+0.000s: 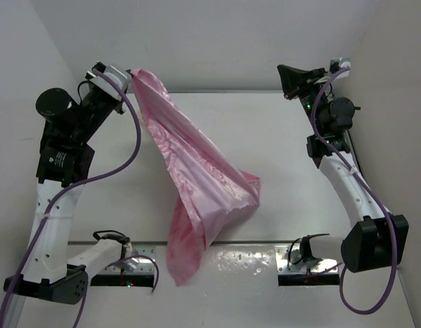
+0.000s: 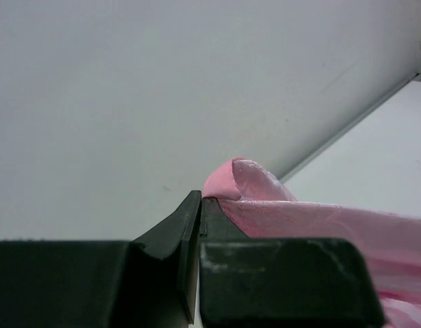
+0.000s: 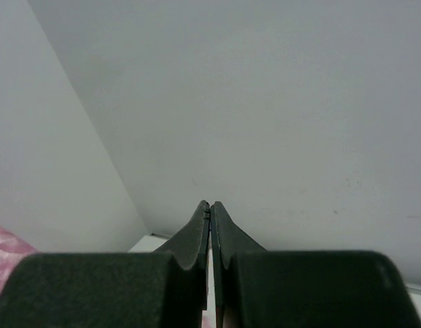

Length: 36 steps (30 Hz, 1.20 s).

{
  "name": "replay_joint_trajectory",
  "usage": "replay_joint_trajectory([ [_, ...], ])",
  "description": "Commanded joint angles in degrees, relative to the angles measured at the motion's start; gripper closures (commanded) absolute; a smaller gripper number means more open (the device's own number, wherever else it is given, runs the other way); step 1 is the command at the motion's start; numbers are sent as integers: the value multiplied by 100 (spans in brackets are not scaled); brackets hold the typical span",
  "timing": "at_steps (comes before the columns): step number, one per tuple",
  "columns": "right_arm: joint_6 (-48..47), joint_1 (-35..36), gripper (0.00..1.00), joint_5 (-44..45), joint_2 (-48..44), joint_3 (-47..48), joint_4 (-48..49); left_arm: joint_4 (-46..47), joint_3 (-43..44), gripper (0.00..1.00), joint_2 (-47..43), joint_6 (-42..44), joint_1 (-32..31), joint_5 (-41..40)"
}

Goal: Put the pillow into the pillowcase

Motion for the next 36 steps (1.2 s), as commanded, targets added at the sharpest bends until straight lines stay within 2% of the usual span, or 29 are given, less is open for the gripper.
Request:
replay_joint_trajectory([
  [1, -226, 84, 100, -44, -92, 127, -143, 1129, -45, 100, -249, 429, 56, -119],
  [3, -322, 223, 100, -122, 117, 241, -790, 753, -404, 100, -328, 307, -49, -4],
  [4, -428, 311, 95, -210, 223, 311, -1099, 620, -554, 100, -424, 202, -84, -12],
  [5, -629, 408, 84, -280, 320, 408, -1494, 470, -721, 100, -477, 53, -111, -4],
  [6, -727, 635, 64, -411, 513, 530, -2203, 138, -1088, 100, -530, -244, -120, -4],
  [8, -1112, 882, 50, -422, 611, 384, -2760, -267, -1494, 100, -705, -562, -93, -100],
  [12, -1483, 1541, 23, -45, 594, -136, -3052, -743, -2277, 100, -1048, -713, 56, -547],
  [13, -1475, 1604, 11, -9, 681, -145, -3219, -805, -2340, 100, -1171, -722, 74, -653],
  [15, -1291, 1657, 3, -61, 804, -110, -3833, -1059, -2393, 100, -1251, -731, 109, -994],
  [17, -1237, 1788, 1, -175, 971, -154, -4421, -1514, -2419, 100, -1321, -748, 118, -1294],
  [20, -1483, 2095, 1, -44, 1068, -382, -4986, -2149, -2751, 100, -1383, -923, 144, -2442],
  [21, -1518, 2166, 1, -44, 1060, -383, -5057, -2272, -2849, 95, -1383, -924, 170, -2621],
  [22, -1562, 2254, 1, -26, 1025, -626, -5170, -2569, -2920, 83, -1348, -959, 188, -2806],
  [23, -1597, 2290, 1, -26, 1007, -698, -5241, -2711, -2955, 65, -1295, -1055, 275, -2964],
  [24, -1615, 2333, 1, -9, 981, -734, -5346, -2826, -2929, 24, -1251, -986, 345, -3027],
  [25, -1633, 2360, 1, 18, 946, -786, -5608, -2905, -2886, 6, -1173, -1003, 424, -3062],
  [26, -1616, 2369, 1, 9, 867, -813, -5742, -2906, -2789, 0, -1146, -1073, 564, -3158],
  [29, -1589, 2343, 1, -235, 595, -1005, -6032, -2836, -2448, 0, -822, -1004, 811, -2783],
  [32, -1772, 2412, 1, -675, 497, -1147, -6146, -2809, -2122, 0, -67, -933, 1118, -2422],
  [33, -1817, 2439, 1, -929, 645, -1156, -6199, -2801, -2077, 0, 318, -889, 1189, -2308],
  [36, -1923, 2571, 1, -1465, 1232, -1156, -6130, -2556, -2103, 0, 708, -775, 1409, -2008],
])
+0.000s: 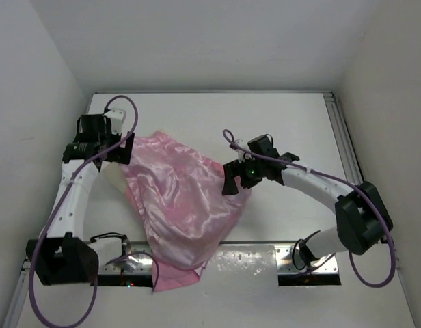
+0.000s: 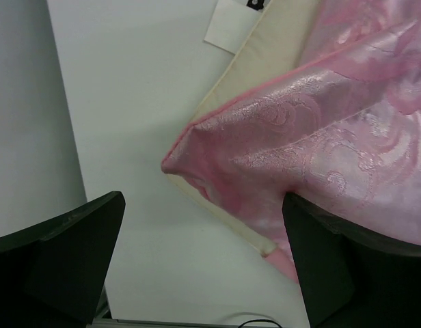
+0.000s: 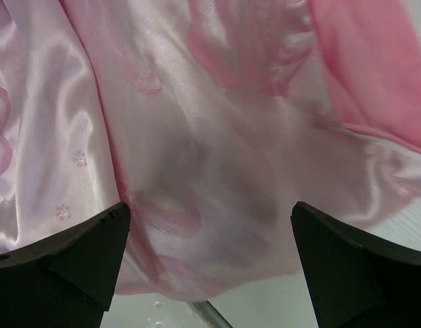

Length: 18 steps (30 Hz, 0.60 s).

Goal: Put the pillow into the pillowcase

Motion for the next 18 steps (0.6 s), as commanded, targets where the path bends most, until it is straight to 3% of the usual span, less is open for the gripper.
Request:
replay_joint_trajectory([
  [1, -155, 193, 1, -877, 559, -80, 251, 423, 94, 0, 243, 126, 242, 540],
  [2, -102, 228, 2, -1000, 700, -116, 454, 539, 15, 0, 261, 178, 278, 646],
  [4, 249, 246, 19, -1361, 1060, -195, 984, 733, -29, 0, 331, 240, 304, 647],
  [5, 276, 281, 33, -1405, 1201, -126, 1358, 751, -29, 0, 366, 266, 339, 560],
  [6, 268, 299, 33, -1345, 1359, -125, 1275, 760, -21, 0, 410, 301, 365, 542],
  [7, 320, 255, 77, -1283, 1700, 423, 1204, 751, -21, 0, 419, 345, 444, 524],
  [8, 364, 203, 92, -1300, 1860, 603, 1221, 751, -29, 0, 419, 372, 488, 516],
  [9, 434, 115, 100, -1300, 2018, 787, 1256, 751, -29, 0, 385, 381, 532, 524],
  [12, 654, -490, 100, -687, 2616, 1586, 1458, 707, 23, 0, 262, 442, 699, 691],
  [15, 830, -1168, 100, 15, 3476, 3367, 1380, 471, 181, 0, 95, 661, 752, 1033],
  [16, 839, -1256, 100, 131, 3774, 4748, 1249, 357, 208, 0, 59, 697, 752, 1147],
  [18, 708, -1275, 100, 159, 4811, 6222, 871, 268, 252, 0, -81, 758, 752, 1455],
])
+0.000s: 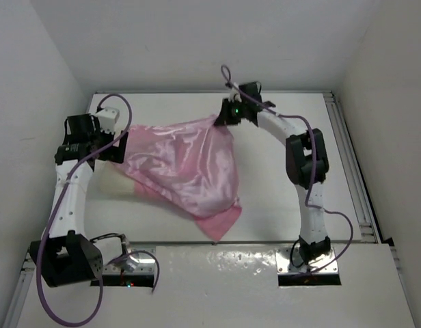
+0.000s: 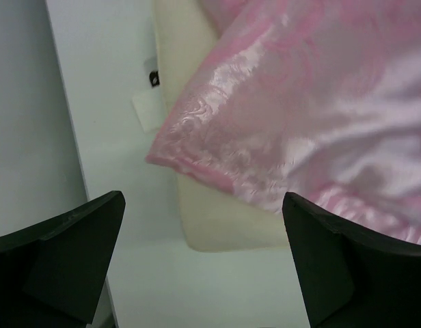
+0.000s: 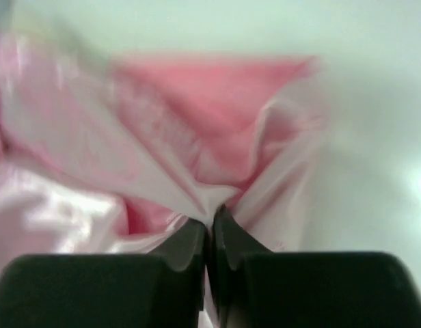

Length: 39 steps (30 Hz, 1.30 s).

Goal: Put the pillow into the pillowcase

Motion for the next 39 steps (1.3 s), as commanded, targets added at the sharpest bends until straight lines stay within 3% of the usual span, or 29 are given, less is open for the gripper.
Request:
replay_joint_trajectory([
  [1, -169, -158, 91, 715, 938, 2956, 295, -163, 272, 0, -381, 245, 9, 669],
  [2, -196, -79, 75, 627, 1167, 3290, 347, -189, 245, 0, -425, 254, 18, 852],
  [3, -249, -17, 27, 443, 1309, 3441, 452, -207, 193, 0, -469, 245, 27, 932],
  [4, -336, 106, 2, 406, 1232, 3129, 792, -251, 79, 0, -487, 254, 9, 977],
  [6, -346, 194, 1, 589, 847, 2209, 1337, -242, -71, 0, -469, 236, 27, 907],
  [7, -337, 247, 1, 991, 313, 1203, 1993, -199, -159, 0, -452, 254, 27, 863],
  [8, -329, 256, 1, 1151, -179, 775, 2234, -155, -360, 0, -417, 419, 27, 811],
  [10, -198, 291, 1, 1616, -576, -94, 2534, 107, -685, 0, -373, 770, 18, 723],
  [12, -65, 361, 2, 1829, -921, -388, 2422, 572, -897, 0, -242, 991, 9, 652],
  [13, 22, 492, 6, 1926, -1131, -529, 2082, 749, -1063, 0, -162, 1044, 18, 582],
  [14, 32, 563, 21, 1900, -1212, -591, 1948, 933, -1126, 0, 30, 1141, 27, 547],
  [16, 93, 861, 35, 1856, -1309, -932, 1824, 1407, -1222, 0, 215, 1220, -34, 616],
  [18, 85, 1073, 29, 1803, -1432, -1231, 1998, 1690, -1232, 0, 374, 1370, -96, 941],
  [20, -3, 1371, 10, 1830, -1511, -1584, 2315, 1805, -1179, 0, 462, 1632, -219, 1387],
  [26, -959, 1829, 1, 1408, -1336, -1418, 2123, 1569, -1214, 2, 568, 2187, -825, 1689],
  [27, -1127, 1899, 1, 1443, -1353, -1426, 2105, 1420, -1197, 6, 542, 2266, -895, 1680],
  [30, -1751, 2267, 1, 1601, -1432, -1715, 2612, 1174, -1153, 32, 489, 2548, -940, 1514],
  [32, -1875, 2400, 1, 1601, -1406, -1760, 2904, 1042, -1056, 55, 471, 2557, -888, 1268],
  [33, -2015, 2523, 1, 1671, -1293, -1699, 3114, 858, -882, 74, 454, 2400, -713, 1241],
  [35, -2156, 2655, 1, 1803, -1108, -1550, 3186, 760, -714, 92, 375, 2049, -449, 1223],
  [37, -2271, 2787, 1, 2049, -792, -1260, 3265, 751, -617, 97, 226, 1276, 8, 1258],
  [38, -2297, 2848, 1, 2128, -704, -1199, 3326, 751, -634, 94, 173, 1073, 166, 1284],
  [39, -2349, 2927, 1, 2198, -607, -1128, 3536, 759, -695, 84, 129, 854, 420, 1267],
])
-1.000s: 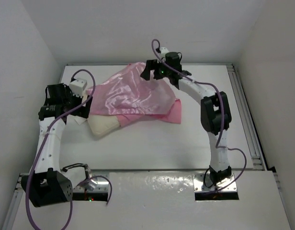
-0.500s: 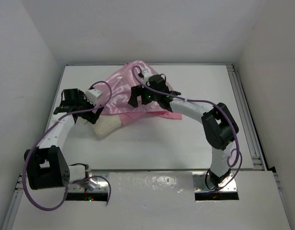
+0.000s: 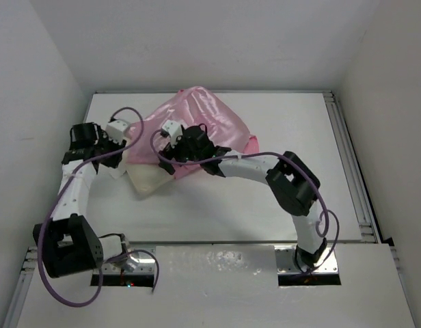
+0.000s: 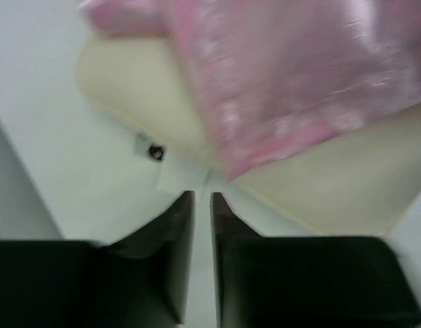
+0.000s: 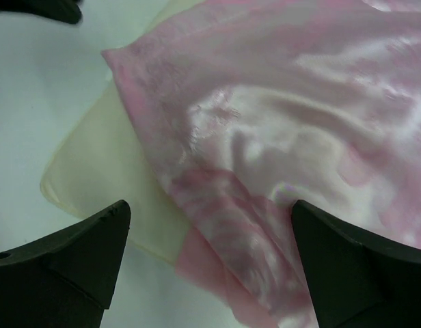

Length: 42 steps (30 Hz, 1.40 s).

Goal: Put the pillow into the pillowcase

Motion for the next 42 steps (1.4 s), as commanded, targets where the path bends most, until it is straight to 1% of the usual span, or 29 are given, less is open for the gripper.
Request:
replay_joint_trajectory([
  [1, -524, 274, 1, 389, 442, 372, 820, 36, 114, 63, -402, -1273, 660, -122],
  [3, -525, 336, 1, 424, 584, 407, 1232, 123, 34, 43, -420, -1775, 766, -290],
  [4, -517, 354, 1, 538, 706, 407, 1391, 168, -10, 31, -412, -1874, 802, -395],
  [6, -105, 337, 1, 722, 839, 495, 1490, 326, -150, 25, -351, -1954, 829, -501],
  [7, -51, 328, 9, 810, 1013, 573, 1376, 387, -194, 25, -307, -1989, 837, -536],
  [8, -25, 310, 19, 837, 1102, 687, 1149, 501, -230, 25, -263, -2007, 855, -563],
  [9, -7, 293, 34, 846, 1173, 688, 1077, 554, -230, 25, -123, -1998, 872, -607],
  [10, 63, 267, 55, 847, 1191, 636, 1024, 607, -213, 25, -43, -1990, 890, -633],
  [11, 185, 240, 99, 855, 1139, 523, 815, 669, -134, 25, 44, -1981, 925, -659],
  [13, 99, 222, 100, 664, 720, 382, 533, 765, -11, 25, 247, -1946, 1039, -704],
  [15, -217, 170, 100, 241, 166, -459, 994, 836, 156, 24, 344, -1919, 1110, -590],
  [16, -261, 39, 100, 75, -499, -1420, 1937, 897, 252, 24, 353, -1884, 1136, -520],
  [18, -122, -320, 100, -408, -1030, -2662, 2839, 924, 384, 23, 362, -1718, 1014, -265],
  [19, -95, -496, 100, -576, -1398, -2878, 3130, 915, 429, 24, 370, -1595, 909, -238],
  [22, -147, -1217, 100, -1278, -1822, -3283, 2757, 872, 569, 24, 475, -1454, 522, -81],
  [24, -17, -1813, 100, -1490, -1955, -3503, 2834, 784, 622, 24, 546, -1366, 189, -45],
  [26, 37, -2149, 100, -1675, -2026, -3452, 2799, 705, 675, 24, 668, -1199, -93, -79],
  [27, 72, -2420, 100, -1693, -2008, -3251, 2669, 696, 675, 23, 713, -1111, -373, -141],
  [30, 247, -2852, 100, -1729, -1737, -2654, 2579, 879, 684, 20, 941, -1128, -813, -395],
  [32, 502, -3038, 100, -1711, -1543, -2354, 2676, 1011, 789, 16, 1187, -1207, -929, -493],
  [34, 862, -3240, 100, -1702, -1244, -1897, 2703, 1178, 921, 10, 1354, -1277, -1008, -493],
  [35, 976, -3275, 100, -1711, -1052, -1539, 2589, 1231, 1104, 8, 1529, -1286, -1174, -441],
  [36, 986, -3258, 70, -1772, -963, -1335, 2144, 1258, 1184, 5, 1705, -1278, -1245, -379],
  [37, 1021, -3232, 43, -1825, -893, -1150, 1853, 1267, 1272, 5, 1767, -1286, -1341, -370],
  [38, 1074, -3179, 25, -1869, -849, -879, 1537, 1328, 1403, 4, 1846, -1278, -1551, -378],
  [39, 1126, -3153, 16, -1887, -865, -859, 1133, 1363, 1457, 4, 1908, -1269, -1658, -396],
  [40, 1249, -3153, 4, -1817, -953, -963, 1138, 1364, 1501, 4, 2013, -1260, -1789, -379],
  [41, 1737, -3266, 1, -1738, -1093, -1451, 1347, 1320, 1562, 4, 2049, -1243, -2026, -361],
  [42, 2055, -3363, 1, -1633, -1451, -1839, 2115, 1241, 1702, 4, 2075, -1129, -2150, -309],
])
